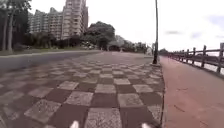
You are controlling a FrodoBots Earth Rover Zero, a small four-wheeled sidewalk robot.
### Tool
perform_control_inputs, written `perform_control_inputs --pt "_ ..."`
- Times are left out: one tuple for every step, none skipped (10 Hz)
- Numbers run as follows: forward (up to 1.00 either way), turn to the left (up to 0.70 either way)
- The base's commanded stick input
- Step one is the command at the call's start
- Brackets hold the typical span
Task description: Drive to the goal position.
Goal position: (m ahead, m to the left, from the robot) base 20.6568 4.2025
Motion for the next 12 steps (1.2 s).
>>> perform_control_inputs --pt "1.00 0.00" --pt "1.00 -0.27" --pt "1.00 -0.21" --pt "1.00 -0.08" --pt "1.00 0.00" --pt "1.00 0.00" --pt "1.00 0.00" --pt "1.00 0.00" --pt "1.00 0.00" --pt "1.00 0.00" --pt "1.00 0.00" --pt "1.00 0.00"
